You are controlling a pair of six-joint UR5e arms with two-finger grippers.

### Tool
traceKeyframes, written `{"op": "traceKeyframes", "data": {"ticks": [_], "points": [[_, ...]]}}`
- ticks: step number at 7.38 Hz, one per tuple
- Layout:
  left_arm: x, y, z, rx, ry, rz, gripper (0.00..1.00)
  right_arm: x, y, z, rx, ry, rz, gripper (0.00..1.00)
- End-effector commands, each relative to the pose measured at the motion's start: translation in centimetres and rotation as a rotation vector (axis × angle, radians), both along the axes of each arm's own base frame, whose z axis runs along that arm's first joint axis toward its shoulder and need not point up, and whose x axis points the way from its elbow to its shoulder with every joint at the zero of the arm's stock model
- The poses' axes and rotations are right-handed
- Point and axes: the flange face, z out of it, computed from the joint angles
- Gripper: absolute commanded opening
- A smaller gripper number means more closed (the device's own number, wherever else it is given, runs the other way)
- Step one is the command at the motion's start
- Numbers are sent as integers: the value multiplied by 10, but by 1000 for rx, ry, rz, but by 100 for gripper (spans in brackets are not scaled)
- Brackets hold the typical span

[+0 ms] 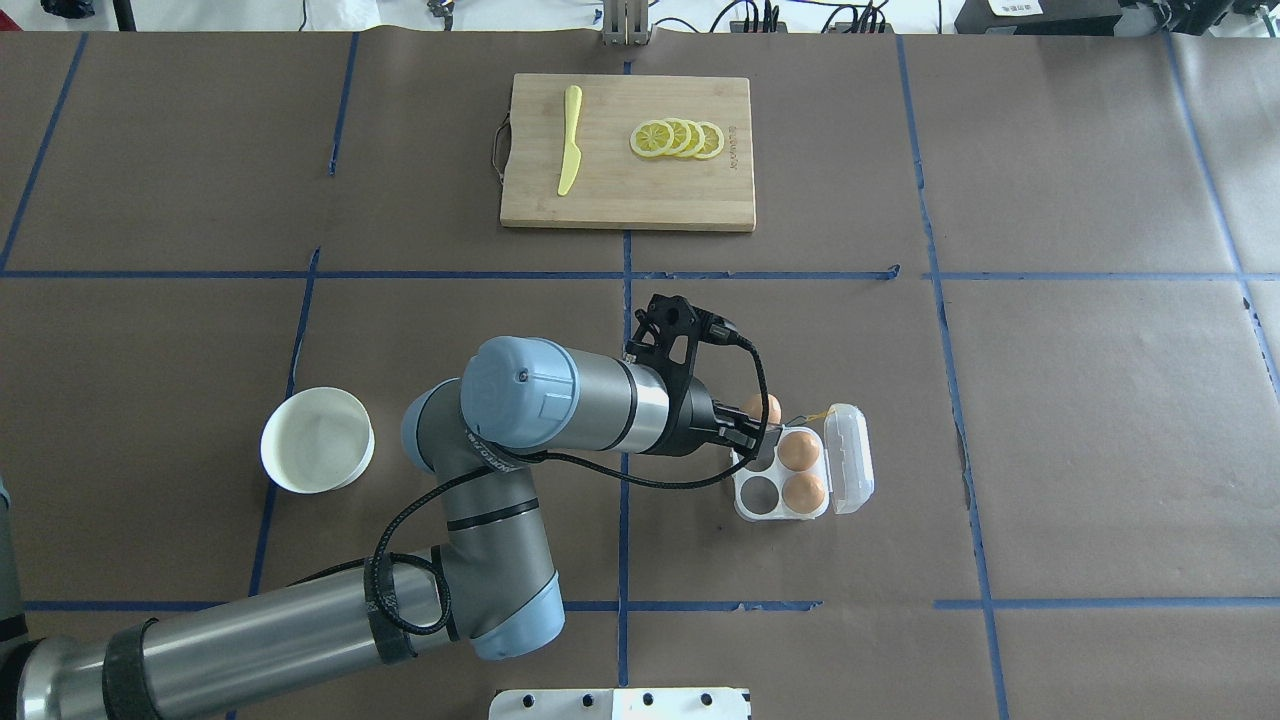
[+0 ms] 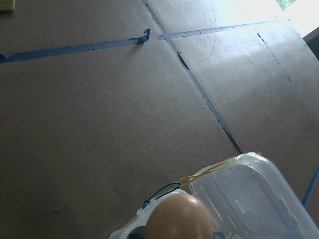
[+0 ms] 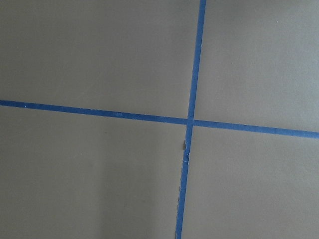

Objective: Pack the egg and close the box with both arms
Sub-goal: 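Lower the egg into the empty carton slot and open the left gripper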

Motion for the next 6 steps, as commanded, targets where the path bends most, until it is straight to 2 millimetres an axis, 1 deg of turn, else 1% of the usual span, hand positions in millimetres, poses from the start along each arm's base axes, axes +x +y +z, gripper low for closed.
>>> {"op": "traceKeyframes", "data": {"ticks": [1,2,4,5,6], "points": [[15,8,-1,-2,-10,10,0,0,0,1,-3,0,0,100],[23,14,2,-5,-17,-10,0,0,1,2,-4,0,0,100],[28,17,7,-8,-27,-7,2,0,1,1,-4,0,1,100],[28,17,8,-9,-29,-7,45,0,0,1,-2,0,1,100],[28,17,7,-8,-27,-8,99,0,0,0,-1,0,1,100]]}}
